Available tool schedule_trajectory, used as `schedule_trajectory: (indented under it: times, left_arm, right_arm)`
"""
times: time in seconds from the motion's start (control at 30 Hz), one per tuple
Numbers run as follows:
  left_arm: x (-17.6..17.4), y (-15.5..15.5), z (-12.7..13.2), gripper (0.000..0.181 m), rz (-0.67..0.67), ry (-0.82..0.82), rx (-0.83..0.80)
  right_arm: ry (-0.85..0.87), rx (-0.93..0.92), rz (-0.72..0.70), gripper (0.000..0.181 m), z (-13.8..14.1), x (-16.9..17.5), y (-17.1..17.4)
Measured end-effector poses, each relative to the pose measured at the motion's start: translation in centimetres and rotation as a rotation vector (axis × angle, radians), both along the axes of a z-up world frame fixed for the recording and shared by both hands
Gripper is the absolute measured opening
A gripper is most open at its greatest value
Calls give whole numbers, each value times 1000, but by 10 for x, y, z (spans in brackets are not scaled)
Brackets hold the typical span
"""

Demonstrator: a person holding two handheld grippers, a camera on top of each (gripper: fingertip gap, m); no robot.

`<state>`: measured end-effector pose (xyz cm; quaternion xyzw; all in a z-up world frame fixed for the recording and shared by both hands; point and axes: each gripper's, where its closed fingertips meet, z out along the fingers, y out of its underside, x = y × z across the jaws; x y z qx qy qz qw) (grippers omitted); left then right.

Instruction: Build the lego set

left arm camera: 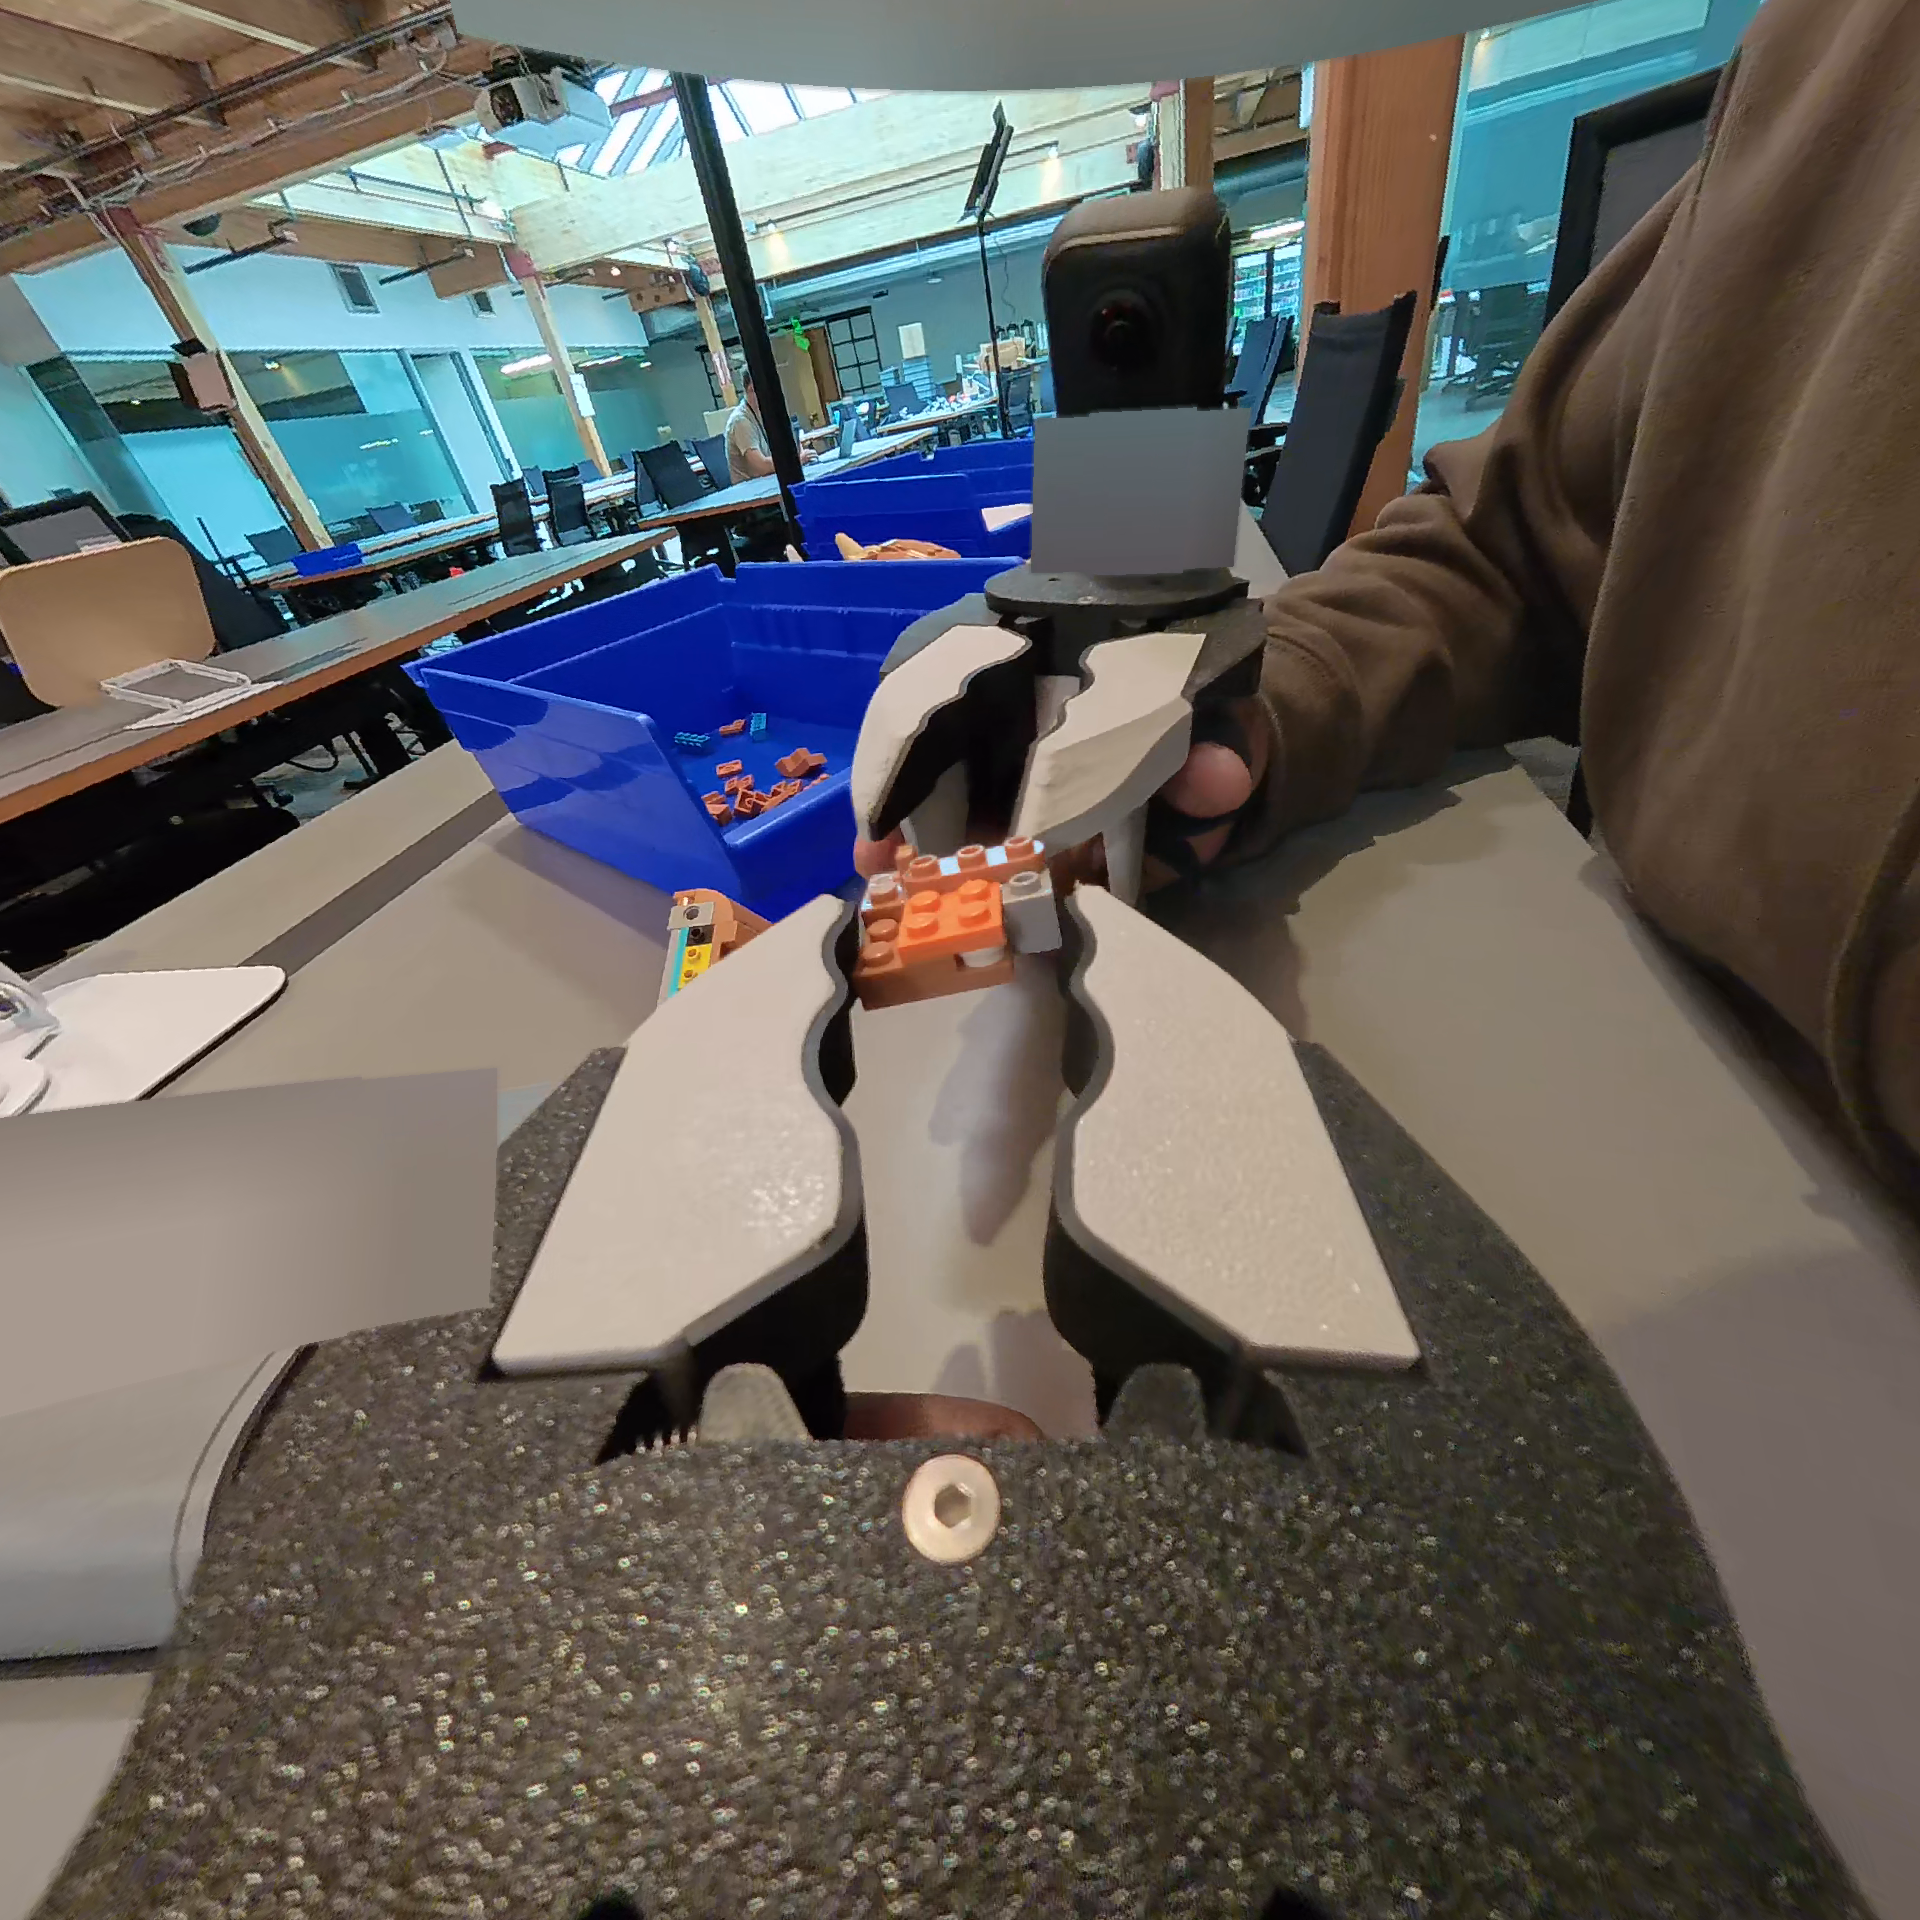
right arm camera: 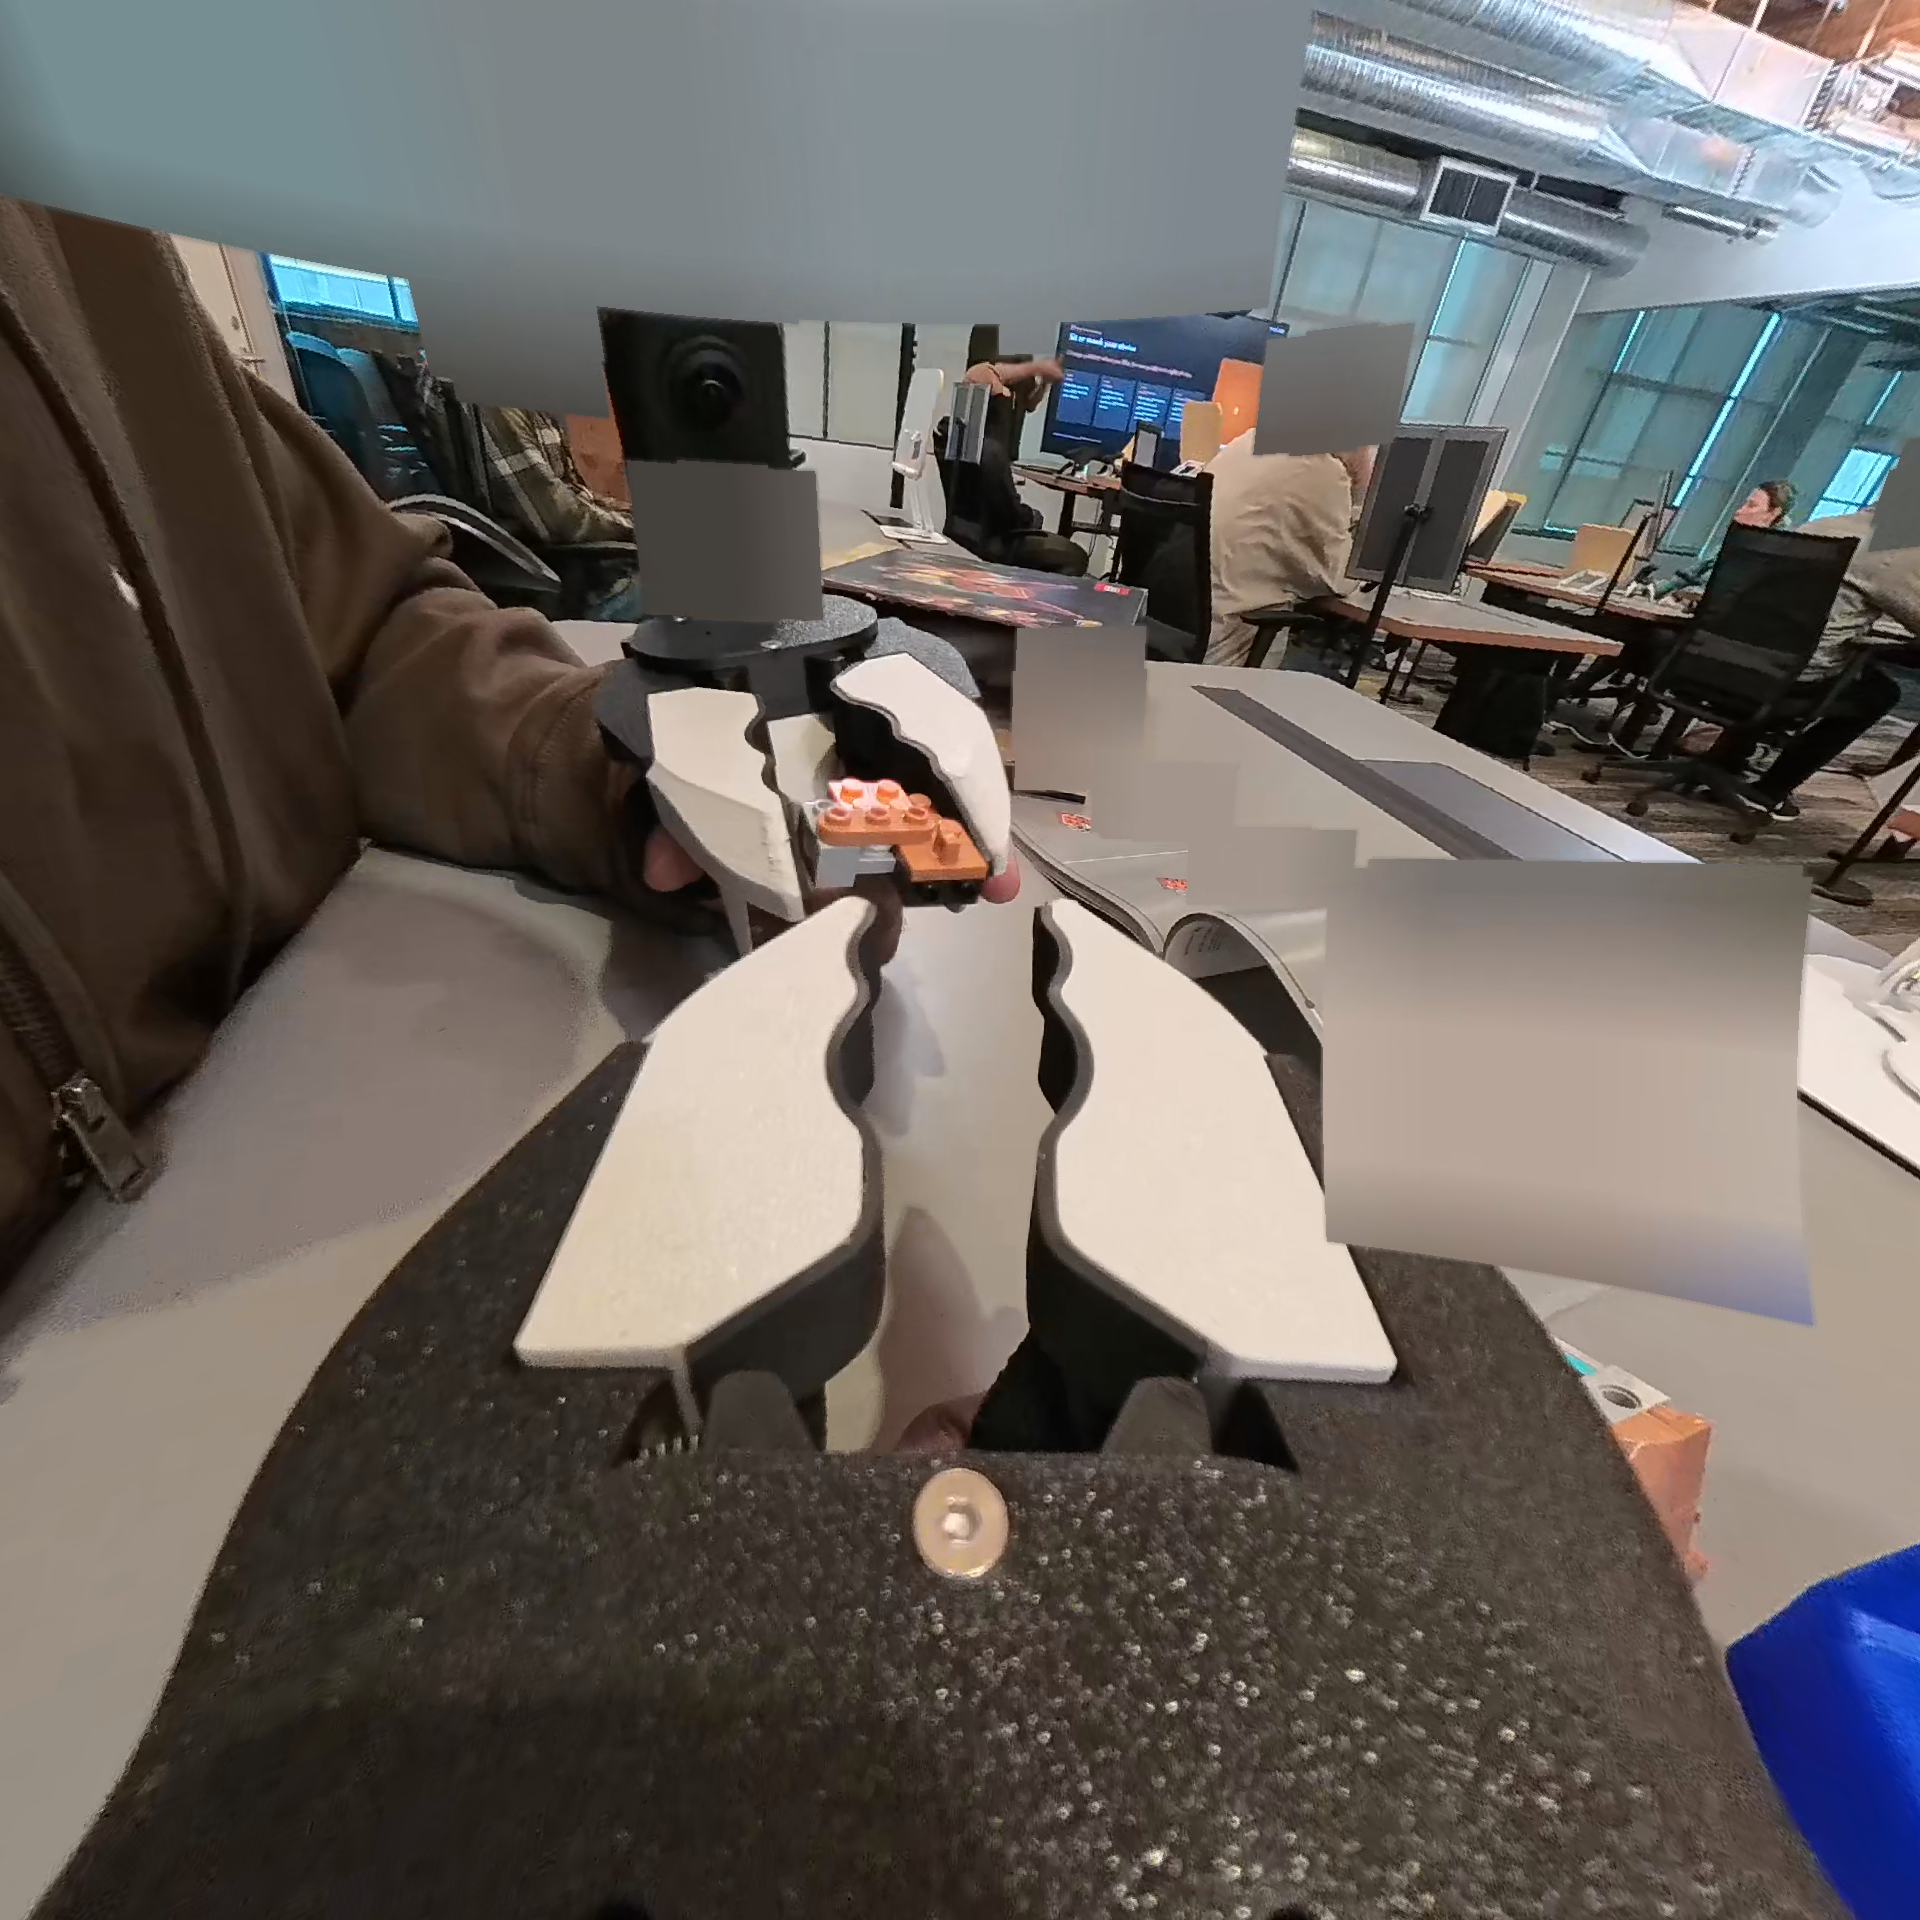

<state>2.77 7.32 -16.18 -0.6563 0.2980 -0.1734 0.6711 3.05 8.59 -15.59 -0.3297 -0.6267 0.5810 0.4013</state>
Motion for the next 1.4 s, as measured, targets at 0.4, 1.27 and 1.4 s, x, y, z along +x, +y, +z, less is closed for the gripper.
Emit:
schedule_trajectory:
  times: [0.4, 1.27, 1.4]
  left_arm:
    - [-6, 5, -5, 37, 2, -48, -72]
    - [4, 0, -6, 37, -74, -97, -127]
    - [9, -3, -6, 37, -96, -74, -104]
  right_arm:
    - [-44, -52, -1, 28, -2, -4, 6]
    - [-119, -31, 48, 29, -12, -7, -7]
    - [-116, -39, 79, 26, -11, -5, -11]
